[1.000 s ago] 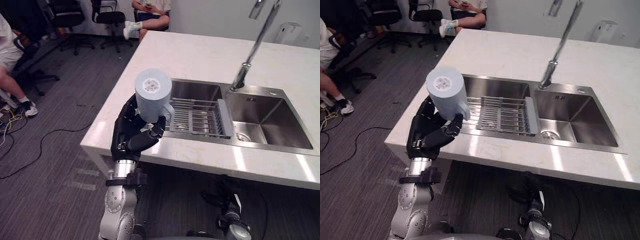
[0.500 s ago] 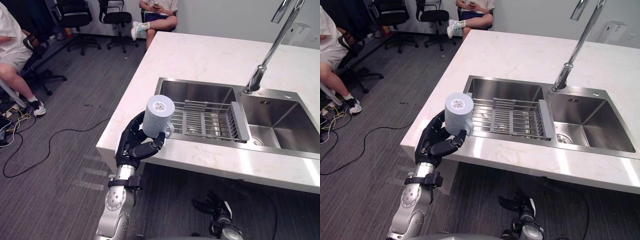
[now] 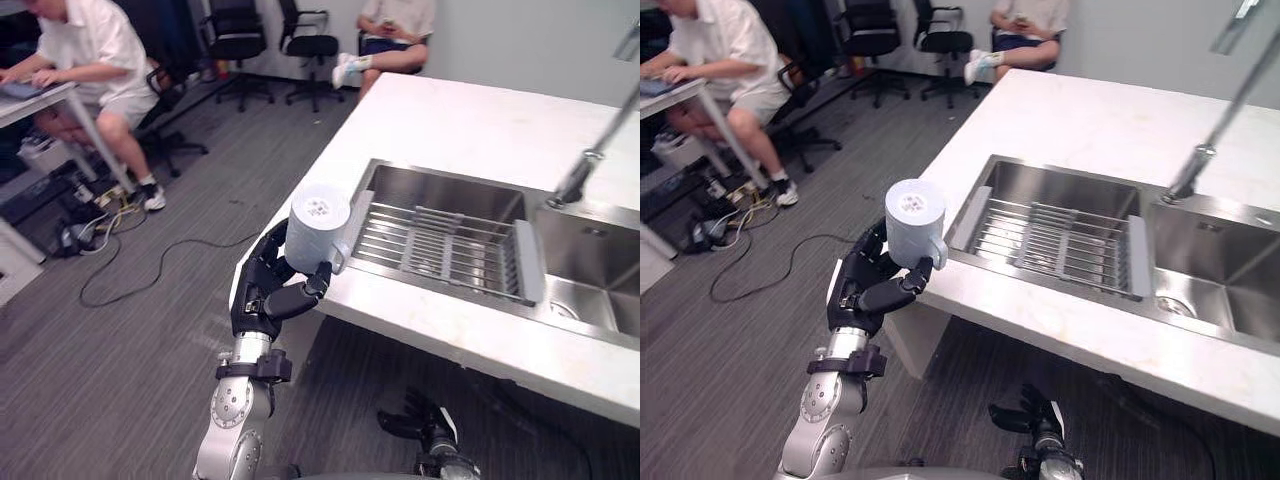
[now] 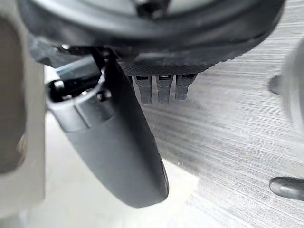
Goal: Walk over to the sink, pick up the cup, carry it to the dishwasher, place the cup inside the dishwasher, then close the dishwasher door
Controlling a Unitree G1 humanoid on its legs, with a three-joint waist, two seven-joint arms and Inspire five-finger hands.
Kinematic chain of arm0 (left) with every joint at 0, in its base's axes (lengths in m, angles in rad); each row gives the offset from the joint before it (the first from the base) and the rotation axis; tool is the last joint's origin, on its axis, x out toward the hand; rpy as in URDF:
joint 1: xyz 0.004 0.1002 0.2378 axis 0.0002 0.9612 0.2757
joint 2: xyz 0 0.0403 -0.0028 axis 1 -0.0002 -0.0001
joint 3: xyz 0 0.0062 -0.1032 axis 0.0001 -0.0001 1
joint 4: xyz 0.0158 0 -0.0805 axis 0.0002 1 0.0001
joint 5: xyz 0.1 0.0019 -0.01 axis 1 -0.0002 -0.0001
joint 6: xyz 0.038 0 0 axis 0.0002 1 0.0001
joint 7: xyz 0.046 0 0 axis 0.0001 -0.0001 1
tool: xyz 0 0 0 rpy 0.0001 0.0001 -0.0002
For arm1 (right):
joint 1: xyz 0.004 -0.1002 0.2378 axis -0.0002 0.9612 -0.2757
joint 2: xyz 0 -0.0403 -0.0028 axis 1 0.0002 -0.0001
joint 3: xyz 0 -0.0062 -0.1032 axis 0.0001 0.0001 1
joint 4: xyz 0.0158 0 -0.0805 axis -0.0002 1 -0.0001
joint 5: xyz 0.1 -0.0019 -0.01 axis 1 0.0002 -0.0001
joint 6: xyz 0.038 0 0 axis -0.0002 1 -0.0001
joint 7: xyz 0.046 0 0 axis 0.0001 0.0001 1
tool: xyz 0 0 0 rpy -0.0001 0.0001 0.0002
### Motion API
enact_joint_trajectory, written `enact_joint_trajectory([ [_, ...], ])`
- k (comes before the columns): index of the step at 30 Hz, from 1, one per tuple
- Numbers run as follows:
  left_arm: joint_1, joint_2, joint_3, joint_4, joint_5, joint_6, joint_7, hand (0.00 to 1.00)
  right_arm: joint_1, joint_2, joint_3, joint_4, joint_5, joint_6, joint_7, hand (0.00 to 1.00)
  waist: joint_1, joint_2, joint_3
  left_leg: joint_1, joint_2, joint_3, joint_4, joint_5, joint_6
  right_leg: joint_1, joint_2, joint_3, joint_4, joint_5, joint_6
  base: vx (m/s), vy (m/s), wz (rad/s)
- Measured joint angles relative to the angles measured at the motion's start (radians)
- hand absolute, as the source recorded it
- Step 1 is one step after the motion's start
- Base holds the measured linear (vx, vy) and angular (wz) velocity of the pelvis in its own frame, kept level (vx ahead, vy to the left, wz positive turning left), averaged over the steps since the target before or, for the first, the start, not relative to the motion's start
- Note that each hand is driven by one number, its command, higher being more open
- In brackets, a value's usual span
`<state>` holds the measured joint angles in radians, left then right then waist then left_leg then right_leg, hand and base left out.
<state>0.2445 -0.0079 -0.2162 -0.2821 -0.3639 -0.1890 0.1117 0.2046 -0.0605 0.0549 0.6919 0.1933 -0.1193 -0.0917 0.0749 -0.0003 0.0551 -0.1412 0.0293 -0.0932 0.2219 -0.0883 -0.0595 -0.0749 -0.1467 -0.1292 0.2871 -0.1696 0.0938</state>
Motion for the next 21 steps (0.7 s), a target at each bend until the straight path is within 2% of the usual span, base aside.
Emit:
enact_joint_trajectory([
  [1, 0.003, -0.007, 0.003, 0.0, 0.0, 0.0, 0.003, 0.3, -0.003, 0.0, 0.0, -0.001, 0.0, -0.001, -0.002, 0.9, 0.0, 0.0, 0.001, -0.01, 0.0, 0.01, 0.004, 0.007, 0.001, 0.008, -0.001, -0.017, -0.007, 0.0, -0.001, -0.01, -0.036, 1.06],
  [3, 0.006, -0.016, 0.011, 0.0, -0.001, 0.0, 0.013, 0.3, -0.012, 0.003, -0.001, 0.001, 0.0, -0.002, -0.012, 0.9, 0.001, 0.002, 0.009, -0.022, 0.013, 0.11, -0.01, 0.038, 0.023, 0.048, -0.015, -0.072, -0.037, 0.0, -0.002, -0.04, 0.017, 0.96],
  [4, 0.008, -0.015, 0.021, 0.0, -0.002, -0.001, 0.015, 0.3, -0.022, 0.005, -0.002, 0.006, -0.001, -0.002, -0.018, 0.9, 0.011, -0.006, 0.018, -0.019, 0.045, 0.229, -0.016, 0.024, 0.069, 0.067, -0.02, -0.107, -0.051, 0.006, -0.01, -0.03, 0.009, 0.87],
  [5, 0.012, -0.014, 0.031, 0.001, -0.01, -0.001, 0.015, 0.3, -0.026, 0.004, 0.0, 0.004, -0.001, -0.003, -0.022, 0.9, 0.011, 0.002, 0.016, -0.02, 0.098, 0.369, 0.015, 0.002, 0.077, 0.093, -0.019, -0.147, -0.067, 0.009, -0.009, -0.01, -0.013, 0.92],
  [7, 0.011, -0.01, 0.031, 0.002, -0.01, -0.007, 0.014, 0.3, -0.03, -0.002, -0.003, 0.007, -0.005, -0.003, -0.029, 0.9, -0.009, -0.001, 0.019, -0.018, 0.123, 0.459, 0.013, 0.001, 0.074, 0.125, -0.028, -0.207, -0.088, 0.008, -0.01, 0.03, 0.0, 1.07],
  [9, 0.008, 0.001, 0.033, 0.003, -0.011, -0.015, 0.013, 0.3, -0.058, -0.016, -0.008, 0.014, -0.022, -0.003, -0.031, 0.9, -0.009, 0.002, 0.031, -0.024, 0.099, 0.458, -0.016, 0.046, 0.066, 0.138, -0.035, -0.188, -0.118, -0.002, -0.005, 0.03, 0.07, 0.9],
  [13, 0.009, 0.033, 0.032, 0.024, -0.03, -0.013, 0.013, 0.3, -0.112, -0.005, -0.005, 0.045, -0.033, -0.002, -0.03, 0.9, -0.006, -0.012, 0.042, -0.024, 0.051, 0.45, -0.004, 0.025, 0.073, 0.142, -0.078, -0.17, -0.093, -0.022, 0.002, 0.06, 0.118, 0.26],
  [14, 0.008, 0.034, 0.025, 0.024, -0.03, -0.012, 0.013, 0.3, -0.126, -0.005, -0.004, 0.049, -0.039, -0.002, -0.029, 0.9, -0.009, -0.018, 0.047, -0.014, 0.029, 0.448, 0.004, 0.006, 0.08, 0.135, -0.107, -0.166, -0.042, -0.027, 0.005, 0.09, 0.128, 0.27],
  [15, 0.008, 0.039, 0.008, 0.026, -0.029, -0.011, 0.012, 0.3, -0.132, -0.011, 0.0, 0.053, -0.043, -0.001, -0.027, 0.9, -0.016, -0.02, 0.05, 0.005, 0.013, 0.432, 0.004, -0.011, 0.089, 0.096, -0.141, -0.139, 0.099, -0.028, 0.001, 0.12, 0.159, 0.29],
  [16, 0.007, 0.04, 0.002, 0.026, -0.029, -0.011, 0.011, 0.3, -0.133, -0.011, 0.0, 0.054, -0.044, -0.001, -0.027, 0.9, -0.018, -0.021, 0.051, 0.01, 0.008, 0.429, 0.004, -0.015, 0.091, 0.085, -0.147, -0.131, 0.133, -0.028, 0.0, 0.14, 0.144, 0.45],
  [17, -0.001, 0.048, -0.016, 0.025, -0.028, -0.011, 0.004, 0.3, -0.135, -0.006, 0.001, 0.055, -0.054, 0.0, -0.027, 0.9, -0.023, -0.025, 0.053, 0.033, -0.011, 0.401, 0.008, -0.02, 0.097, 0.045, -0.166, -0.08, 0.269, -0.011, -0.022, 0.24, 0.152, 0.61],
  [18, -0.004, 0.06, -0.033, 0.025, -0.027, -0.011, -0.003, 0.3, -0.137, -0.003, 0.006, 0.058, -0.062, 0.0, -0.026, 0.9, -0.041, -0.025, 0.057, 0.057, -0.016, 0.365, 0.008, -0.034, 0.109, -0.019, -0.144, 0.019, 0.41, 0.004, -0.029, 0.25, 0.126, 0.73],
  [20, -0.004, 0.068, -0.037, 0.025, -0.027, -0.011, -0.004, 0.3, -0.137, 0.001, 0.024, 0.053, -0.064, 0.0, -0.025, 0.9, -0.057, -0.025, 0.057, 0.07, -0.016, 0.329, 0.003, -0.044, 0.117, -0.048, -0.085, 0.087, 0.443, -0.06, -0.04, 0.19, 0.035, 0.69],
  [21, -0.005, 0.067, -0.035, 0.025, -0.027, -0.011, -0.002, 0.3, -0.136, 0.006, 0.044, 0.042, -0.069, 0.0, -0.025, 0.9, -0.063, -0.026, 0.057, 0.088, -0.021, 0.294, -0.009, -0.047, 0.116, -0.093, -0.014, 0.161, 0.442, -0.114, -0.044, 0.16, -0.001, 0.68],
])
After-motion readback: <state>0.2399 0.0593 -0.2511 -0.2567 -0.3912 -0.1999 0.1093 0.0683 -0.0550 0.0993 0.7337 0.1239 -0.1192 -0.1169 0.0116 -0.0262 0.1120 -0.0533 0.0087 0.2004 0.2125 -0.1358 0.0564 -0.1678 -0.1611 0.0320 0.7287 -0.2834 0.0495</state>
